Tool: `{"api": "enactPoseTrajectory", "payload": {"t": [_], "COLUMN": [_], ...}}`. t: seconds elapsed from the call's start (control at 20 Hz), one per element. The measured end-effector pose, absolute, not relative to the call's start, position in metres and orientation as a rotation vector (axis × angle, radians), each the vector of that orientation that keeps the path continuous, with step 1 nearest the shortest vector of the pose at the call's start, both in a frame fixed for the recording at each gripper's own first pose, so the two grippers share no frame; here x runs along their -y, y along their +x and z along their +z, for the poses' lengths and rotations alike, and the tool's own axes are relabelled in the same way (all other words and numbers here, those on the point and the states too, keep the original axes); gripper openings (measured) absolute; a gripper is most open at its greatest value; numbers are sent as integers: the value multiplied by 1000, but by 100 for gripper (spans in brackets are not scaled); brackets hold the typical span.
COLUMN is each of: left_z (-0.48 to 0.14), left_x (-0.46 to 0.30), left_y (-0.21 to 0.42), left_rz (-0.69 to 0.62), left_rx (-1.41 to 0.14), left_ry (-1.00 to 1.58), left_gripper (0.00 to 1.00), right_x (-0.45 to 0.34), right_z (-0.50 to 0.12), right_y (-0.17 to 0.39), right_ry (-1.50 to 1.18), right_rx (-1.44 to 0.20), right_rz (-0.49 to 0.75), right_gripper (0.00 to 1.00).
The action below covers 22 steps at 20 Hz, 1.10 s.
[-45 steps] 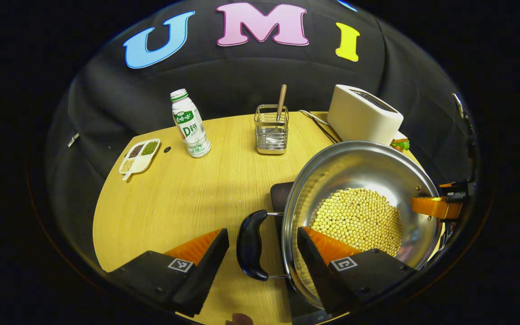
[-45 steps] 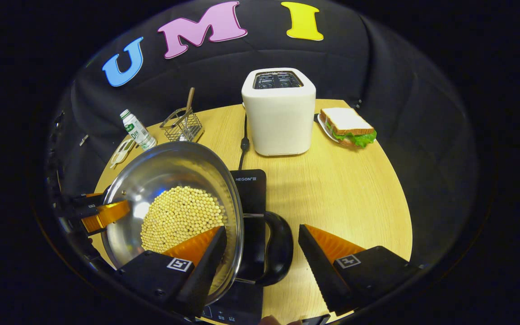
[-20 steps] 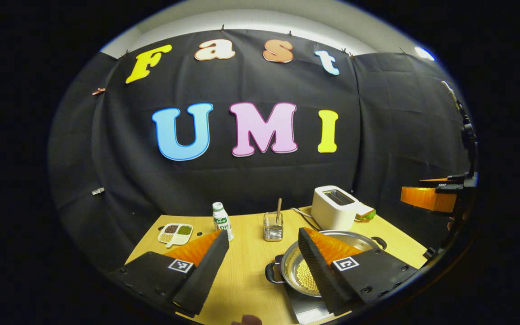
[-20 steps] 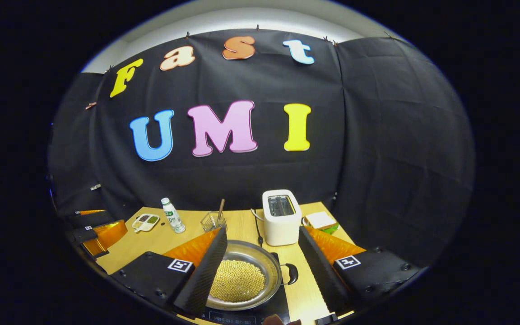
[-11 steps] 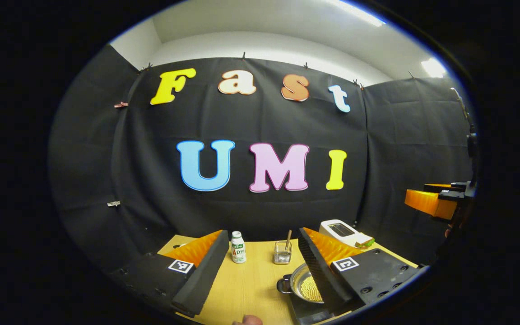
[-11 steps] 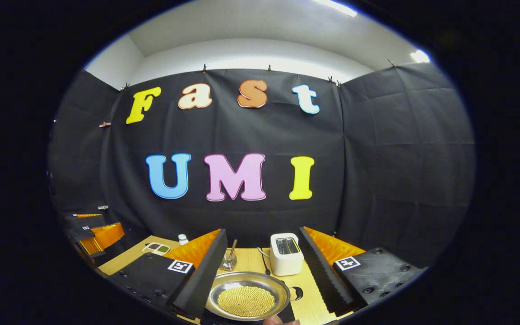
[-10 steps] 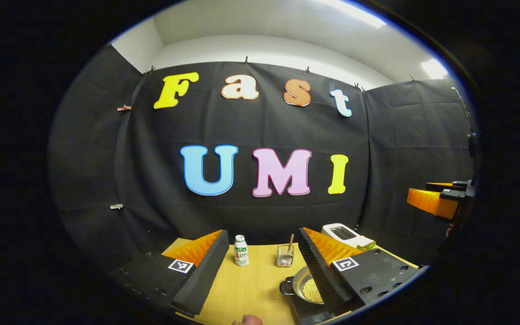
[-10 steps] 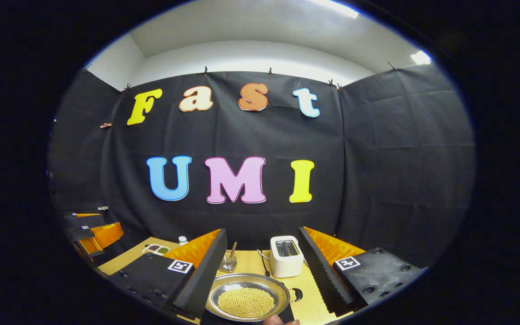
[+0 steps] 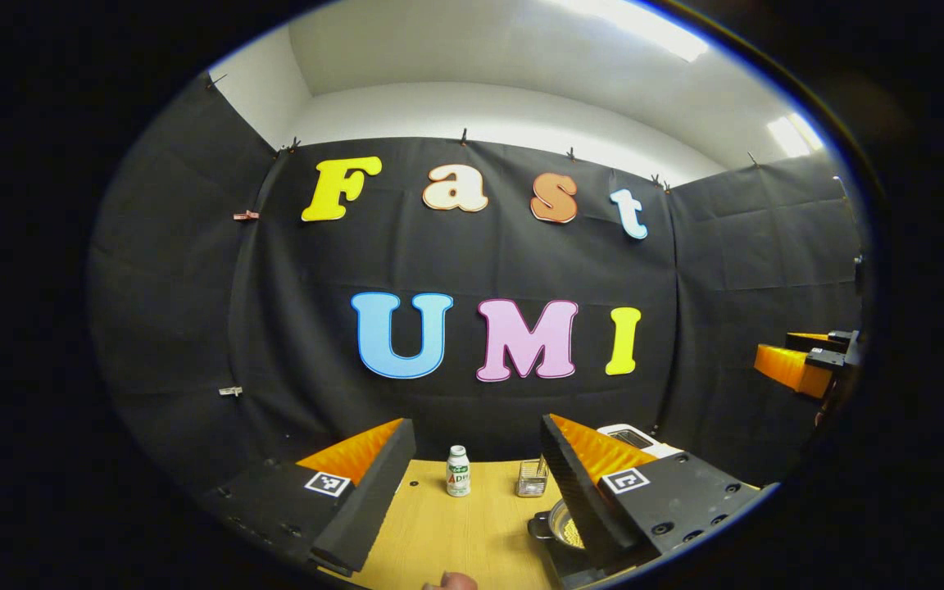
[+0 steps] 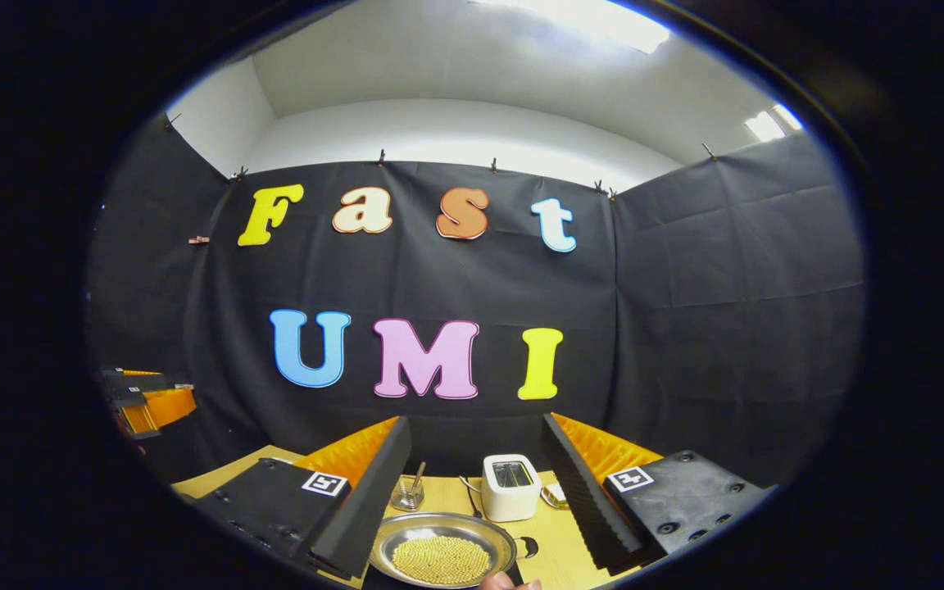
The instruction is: First push the handle of the pot to place it horizontally, then grasp the pot with both hands and set it on the induction cooktop.
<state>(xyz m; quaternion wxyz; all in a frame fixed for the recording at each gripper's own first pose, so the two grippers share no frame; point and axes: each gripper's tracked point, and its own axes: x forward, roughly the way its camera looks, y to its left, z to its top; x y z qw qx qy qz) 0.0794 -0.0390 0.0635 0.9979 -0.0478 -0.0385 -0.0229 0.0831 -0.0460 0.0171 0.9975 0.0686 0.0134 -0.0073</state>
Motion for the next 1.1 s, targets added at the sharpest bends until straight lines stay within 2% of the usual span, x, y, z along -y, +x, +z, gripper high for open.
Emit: {"api": "enactPoseTrajectory", "payload": {"t": [1.1], "left_z": [50], "left_x": [48], "left_y": [79], "left_rz": [-76], "left_rx": [13], "left_ry": [-109], "left_gripper": [96], "right_x": [44], "right_z": [1], "right_y": [74], "right_ry": [118], "right_rx": [-71], "right_rz": [-8], "right_gripper": [99]}}
